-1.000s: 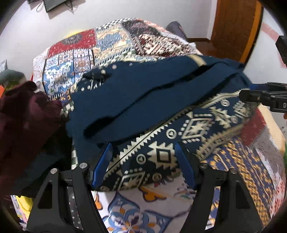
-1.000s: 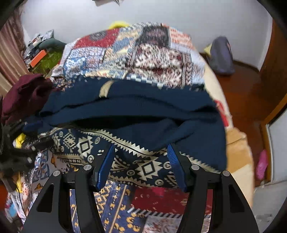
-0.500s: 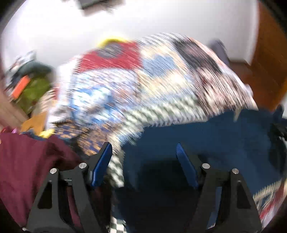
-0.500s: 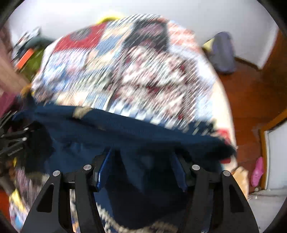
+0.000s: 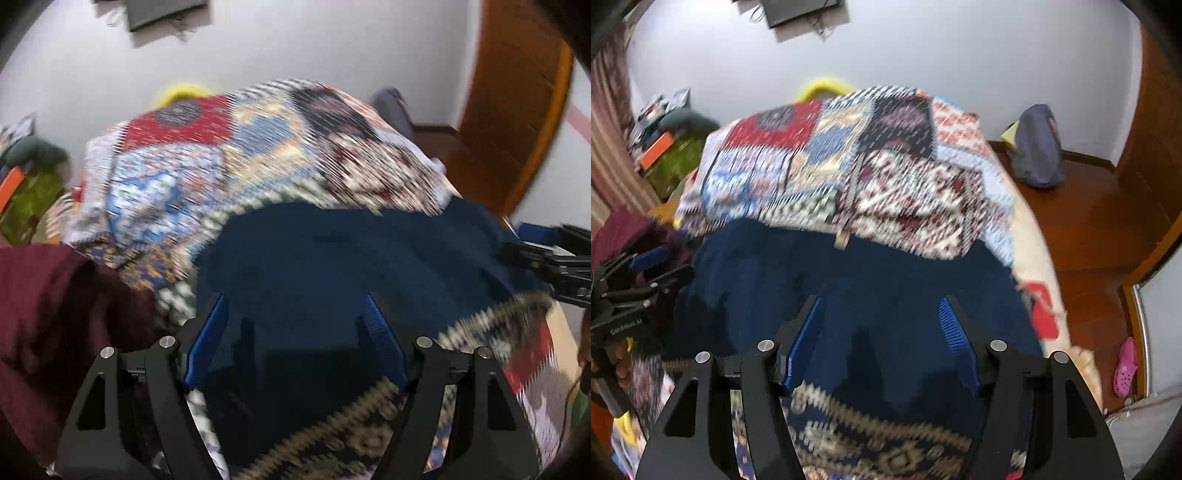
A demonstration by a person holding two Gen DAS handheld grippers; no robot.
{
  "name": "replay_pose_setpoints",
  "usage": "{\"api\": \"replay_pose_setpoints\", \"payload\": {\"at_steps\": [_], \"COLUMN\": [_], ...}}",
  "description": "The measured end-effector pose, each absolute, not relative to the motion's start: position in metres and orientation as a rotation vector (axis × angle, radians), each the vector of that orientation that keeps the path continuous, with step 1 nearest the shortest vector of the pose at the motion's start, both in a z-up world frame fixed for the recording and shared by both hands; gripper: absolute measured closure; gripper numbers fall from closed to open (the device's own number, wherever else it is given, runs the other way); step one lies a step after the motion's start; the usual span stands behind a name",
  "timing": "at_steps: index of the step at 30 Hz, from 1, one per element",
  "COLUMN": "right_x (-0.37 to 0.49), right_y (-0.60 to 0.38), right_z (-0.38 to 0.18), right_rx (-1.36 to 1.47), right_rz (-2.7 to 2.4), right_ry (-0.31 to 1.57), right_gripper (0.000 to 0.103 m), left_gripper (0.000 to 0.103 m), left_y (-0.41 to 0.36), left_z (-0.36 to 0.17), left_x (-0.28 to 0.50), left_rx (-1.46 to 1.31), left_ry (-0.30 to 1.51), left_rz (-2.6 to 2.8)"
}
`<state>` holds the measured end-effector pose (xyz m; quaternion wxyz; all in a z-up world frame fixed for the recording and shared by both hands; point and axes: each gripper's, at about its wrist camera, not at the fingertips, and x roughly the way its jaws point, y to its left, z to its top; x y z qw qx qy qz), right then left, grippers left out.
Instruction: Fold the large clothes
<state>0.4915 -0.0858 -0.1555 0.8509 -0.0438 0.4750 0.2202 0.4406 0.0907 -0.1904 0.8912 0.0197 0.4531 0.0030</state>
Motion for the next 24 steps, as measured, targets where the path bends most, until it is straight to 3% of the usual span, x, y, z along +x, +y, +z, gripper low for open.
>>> {"api": "replay_pose_setpoints", "payload": {"at_steps": [5,9,17,24], "right_x": [0.474,0.46,0.435,0.426], "right_y": [-0.084,-0.103,-0.131,-0.167], "right_z": [-0.195,-0.207,-0.203,-0.212], "right_rx": [-0.19,-0.197,-0.286,-0.144], "right_rz": [0.442,0.429,0.341,0.286], "right_ry": [1.068,1.031,0.997,1.103], "right_gripper": [0.042,0.032,0.02,0.02], "left_gripper": [0.028,0.015,0.015,0.015], "left_y": [0.069,0.083,0.104,0.127], "left_z": [-0.231,-0.244,-0.248,-0.251], "left_x": [0.426,0.412,0.376,0.331], "left_rx": [0.078,0.01,0.049,0.012], "left_ry": [1.02,0.982,0.988,1.023], "left_rz": [-0.038,-0.006,0.045,0.15]}}
